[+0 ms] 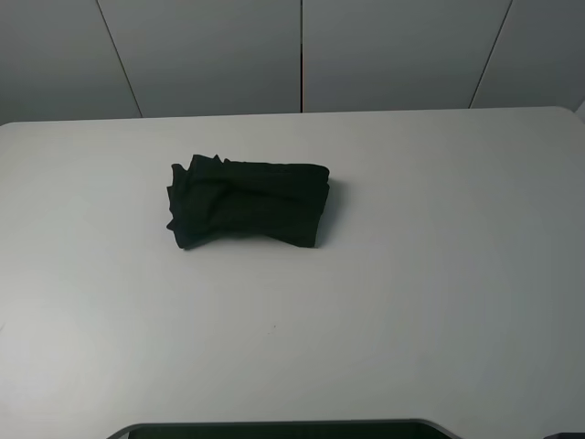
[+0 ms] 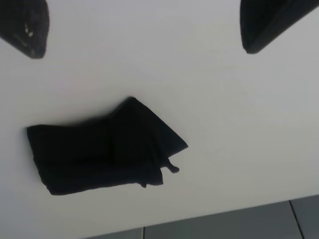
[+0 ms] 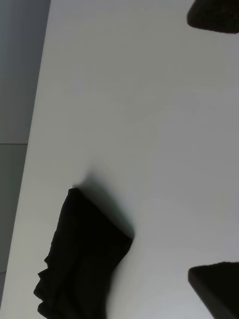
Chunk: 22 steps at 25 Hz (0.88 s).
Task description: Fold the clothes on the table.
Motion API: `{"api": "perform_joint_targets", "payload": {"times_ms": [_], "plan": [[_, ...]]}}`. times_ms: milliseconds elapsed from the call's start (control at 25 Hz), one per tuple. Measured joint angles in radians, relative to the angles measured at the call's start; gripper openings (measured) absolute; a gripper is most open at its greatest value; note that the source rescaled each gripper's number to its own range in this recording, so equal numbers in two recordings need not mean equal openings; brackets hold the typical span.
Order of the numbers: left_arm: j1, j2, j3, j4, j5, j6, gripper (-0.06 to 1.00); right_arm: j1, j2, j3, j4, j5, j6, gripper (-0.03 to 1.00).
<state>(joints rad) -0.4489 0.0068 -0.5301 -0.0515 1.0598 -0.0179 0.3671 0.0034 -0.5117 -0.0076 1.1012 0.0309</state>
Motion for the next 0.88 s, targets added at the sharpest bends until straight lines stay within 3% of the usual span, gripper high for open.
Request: {"api": "perform_joint_targets", "payload": {"times_ms": [600, 760, 880], "plan": [[0.001, -0.007, 0.019, -0.002, 0.018, 0.0, 1.0, 0.0, -0.004, 0.0, 0.0, -0.004, 0.0, 0.99], [0.064, -0.007, 0.019, -0.006, 0.018, 0.0, 1.0, -0.06, -0.004, 0.0, 0.0, -0.004, -0.004, 0.99], [0.161, -0.007, 0.019, -0.006, 0.018, 0.0, 1.0, -0.129, -0.004, 0.0, 0.0, -0.004, -0.005, 0.99]]}}
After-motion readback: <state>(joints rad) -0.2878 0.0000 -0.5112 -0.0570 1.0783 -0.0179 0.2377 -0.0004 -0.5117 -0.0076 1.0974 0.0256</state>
